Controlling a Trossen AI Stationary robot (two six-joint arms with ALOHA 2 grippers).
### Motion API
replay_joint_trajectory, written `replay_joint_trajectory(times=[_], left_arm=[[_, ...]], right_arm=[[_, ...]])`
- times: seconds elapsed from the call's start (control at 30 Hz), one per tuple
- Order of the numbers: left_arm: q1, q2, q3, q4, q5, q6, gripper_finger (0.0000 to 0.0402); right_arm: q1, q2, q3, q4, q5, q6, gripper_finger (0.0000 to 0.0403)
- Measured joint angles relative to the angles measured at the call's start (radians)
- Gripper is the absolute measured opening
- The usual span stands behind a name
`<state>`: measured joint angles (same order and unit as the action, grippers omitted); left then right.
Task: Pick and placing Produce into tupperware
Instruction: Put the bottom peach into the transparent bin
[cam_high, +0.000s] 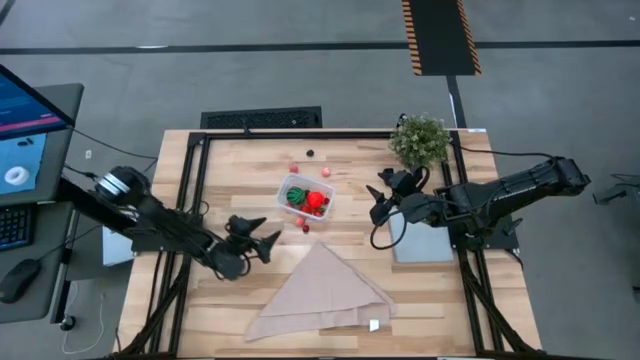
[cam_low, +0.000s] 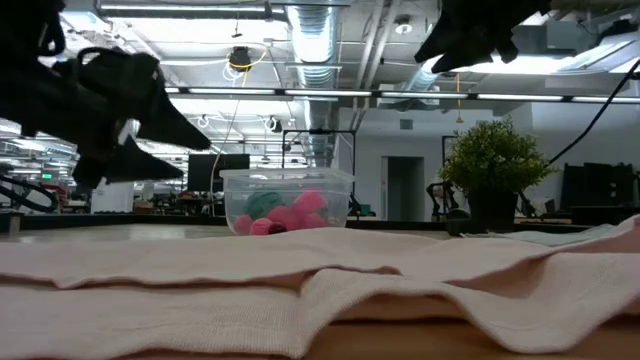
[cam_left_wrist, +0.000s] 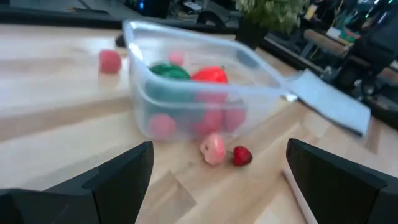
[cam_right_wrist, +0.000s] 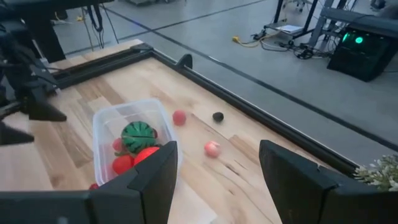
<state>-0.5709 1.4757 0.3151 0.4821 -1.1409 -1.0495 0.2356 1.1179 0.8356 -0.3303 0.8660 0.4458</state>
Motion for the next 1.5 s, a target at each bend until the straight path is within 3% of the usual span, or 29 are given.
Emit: replay_joint_trajectory(times=[0.27, 0.43, 0.7, 0.9, 1.07, 1.5], left_arm=[[0.018, 0.234, 0.152, 0.002, -0.009, -0.085, 0.0357], [0.051, 0.29, 0.241, -0.001, -0.027, -0.005, 0.0357], [0.073, 0.291, 0.281, -0.009, 0.111, 0.041, 0.0357], [0.077, 0.292, 0.281, -0.028, 0.139, 0.009, 0.0357], [0.109, 0.292, 0.281, -0.034, 0.138, 0.007, 0.0357], [0.223, 0.297, 0.281, -0.254, 0.227, -0.189, 0.0357]], right_arm=[[0.002, 0.0, 0.0, -0.013, 0.002, 0.0, 0.025], [0.022, 0.0, 0.0, -0.014, 0.002, 0.0, 0.025], [0.1, 0.0, 0.0, -0.013, 0.023, 0.0, 0.025], [0.169, 0.0, 0.0, -0.012, 0.107, 0.007, 0.025], [0.199, 0.0, 0.0, -0.013, 0.108, 0.026, 0.025], [0.206, -0.016, 0.0, -0.024, 0.11, 0.046, 0.025]])
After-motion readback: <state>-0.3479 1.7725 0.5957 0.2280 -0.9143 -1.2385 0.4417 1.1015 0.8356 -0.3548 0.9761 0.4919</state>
